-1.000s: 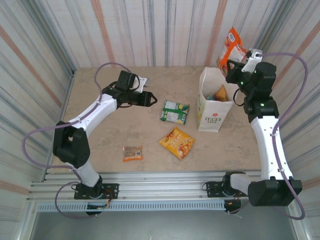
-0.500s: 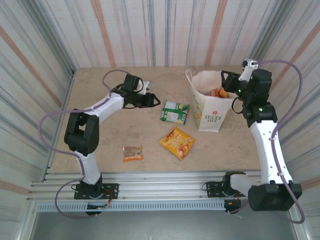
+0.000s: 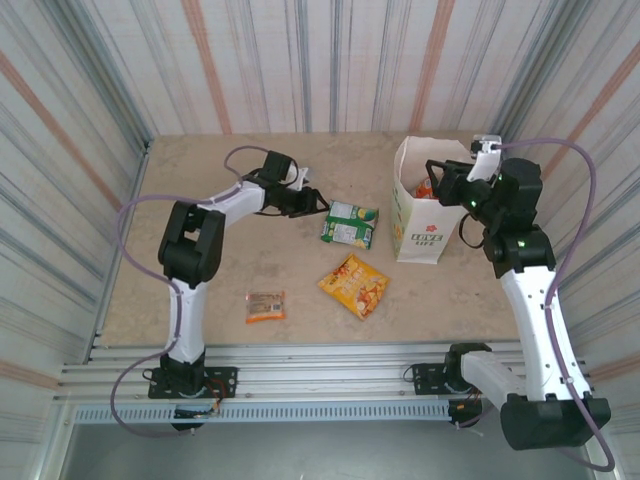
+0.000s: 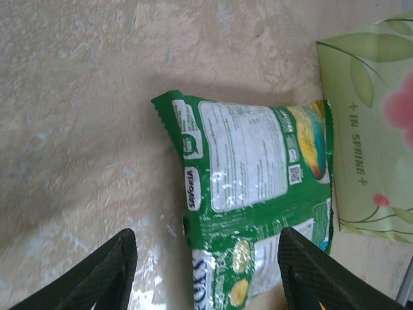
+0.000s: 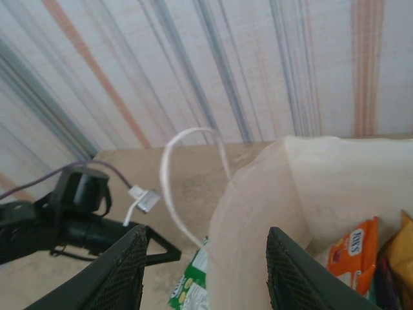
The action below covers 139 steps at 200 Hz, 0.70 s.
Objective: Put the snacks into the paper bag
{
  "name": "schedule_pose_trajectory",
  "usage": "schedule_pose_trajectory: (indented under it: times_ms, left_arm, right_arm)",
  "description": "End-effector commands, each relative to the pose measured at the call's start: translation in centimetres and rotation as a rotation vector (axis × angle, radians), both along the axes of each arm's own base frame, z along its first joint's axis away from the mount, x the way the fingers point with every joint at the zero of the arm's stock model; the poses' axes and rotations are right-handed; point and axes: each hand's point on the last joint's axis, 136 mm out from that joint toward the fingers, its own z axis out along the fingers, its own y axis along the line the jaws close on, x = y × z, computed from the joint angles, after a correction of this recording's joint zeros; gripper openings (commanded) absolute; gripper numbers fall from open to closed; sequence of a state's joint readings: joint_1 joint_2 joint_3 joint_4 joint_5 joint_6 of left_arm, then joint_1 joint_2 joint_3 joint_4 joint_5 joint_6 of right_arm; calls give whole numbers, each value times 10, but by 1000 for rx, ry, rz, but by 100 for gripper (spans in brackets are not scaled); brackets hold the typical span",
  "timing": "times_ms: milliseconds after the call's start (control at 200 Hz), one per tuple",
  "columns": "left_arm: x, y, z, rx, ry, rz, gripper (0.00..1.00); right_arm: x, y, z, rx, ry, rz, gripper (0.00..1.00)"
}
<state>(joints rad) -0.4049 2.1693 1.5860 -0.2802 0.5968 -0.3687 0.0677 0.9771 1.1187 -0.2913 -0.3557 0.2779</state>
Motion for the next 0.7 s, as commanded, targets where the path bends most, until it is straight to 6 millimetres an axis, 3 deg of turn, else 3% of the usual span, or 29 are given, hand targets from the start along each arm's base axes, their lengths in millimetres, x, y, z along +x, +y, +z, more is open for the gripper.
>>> schedule_pose_trajectory:
  times_ms: [0,366,551,691]
  left_arm:
    - [8,-7,-2,-50,27,-6,60]
    - [7,-28,-31,-66,87,-36,56]
    - [7,-39,-39,-93,100,-45,43]
    - [8,-39,-37,-99,93,-42,25]
  right_arm:
    - [-10,12,-4,-42,-5,61,51]
    - [-12,22,-8,-58,-4,99,51]
    - [-15,17,-8,-77,-15,73,50]
    - [-20,15,-4,-83,-29,64,50]
